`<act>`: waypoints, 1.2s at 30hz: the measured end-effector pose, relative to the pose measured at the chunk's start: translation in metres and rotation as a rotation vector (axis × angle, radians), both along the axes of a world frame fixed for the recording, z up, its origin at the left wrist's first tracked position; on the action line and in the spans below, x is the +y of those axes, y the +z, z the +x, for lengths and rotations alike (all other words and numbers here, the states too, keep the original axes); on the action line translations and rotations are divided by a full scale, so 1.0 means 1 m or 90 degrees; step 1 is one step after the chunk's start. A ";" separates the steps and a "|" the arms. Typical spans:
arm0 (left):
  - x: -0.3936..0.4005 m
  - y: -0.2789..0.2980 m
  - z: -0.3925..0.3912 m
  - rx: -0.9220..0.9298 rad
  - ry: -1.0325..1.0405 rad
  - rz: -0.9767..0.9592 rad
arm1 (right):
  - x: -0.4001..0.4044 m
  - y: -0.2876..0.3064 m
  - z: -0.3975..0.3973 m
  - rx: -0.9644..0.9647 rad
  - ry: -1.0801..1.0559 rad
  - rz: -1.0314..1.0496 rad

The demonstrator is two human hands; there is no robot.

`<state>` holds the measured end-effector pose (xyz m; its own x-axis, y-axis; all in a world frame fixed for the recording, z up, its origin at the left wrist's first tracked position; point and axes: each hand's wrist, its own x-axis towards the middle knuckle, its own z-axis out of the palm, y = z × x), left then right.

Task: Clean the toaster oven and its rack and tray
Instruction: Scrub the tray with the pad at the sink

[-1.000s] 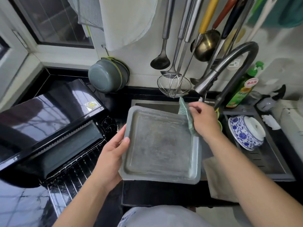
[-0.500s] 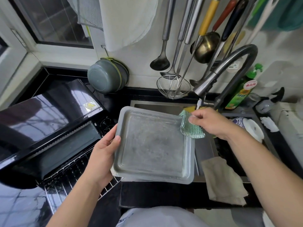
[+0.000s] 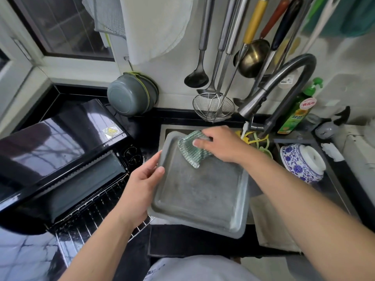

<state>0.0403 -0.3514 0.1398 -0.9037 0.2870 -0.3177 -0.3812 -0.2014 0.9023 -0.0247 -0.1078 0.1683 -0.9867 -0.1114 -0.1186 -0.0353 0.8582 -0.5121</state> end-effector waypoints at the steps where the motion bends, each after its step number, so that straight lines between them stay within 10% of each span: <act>1: -0.001 0.000 0.000 0.005 0.000 -0.005 | -0.003 0.002 -0.002 0.013 0.015 0.014; 9: -0.002 -0.008 0.001 0.021 0.017 -0.026 | 0.016 0.005 -0.006 -0.096 0.091 -0.046; 15: -0.018 -0.022 -0.002 -0.048 0.116 0.005 | 0.034 -0.003 0.023 0.320 -0.308 0.062; 18: -0.007 -0.022 0.005 -0.061 0.131 0.016 | -0.001 -0.021 0.037 0.269 -0.163 0.192; 23: -0.001 -0.025 0.007 -0.048 0.180 0.040 | -0.040 -0.043 0.075 -0.055 0.041 0.020; 31: 0.013 -0.022 0.012 -0.041 0.180 0.098 | -0.039 -0.040 0.051 0.209 -0.147 0.210; 36: 0.035 -0.019 0.018 -0.069 0.141 0.144 | -0.098 -0.032 0.055 0.243 0.005 0.144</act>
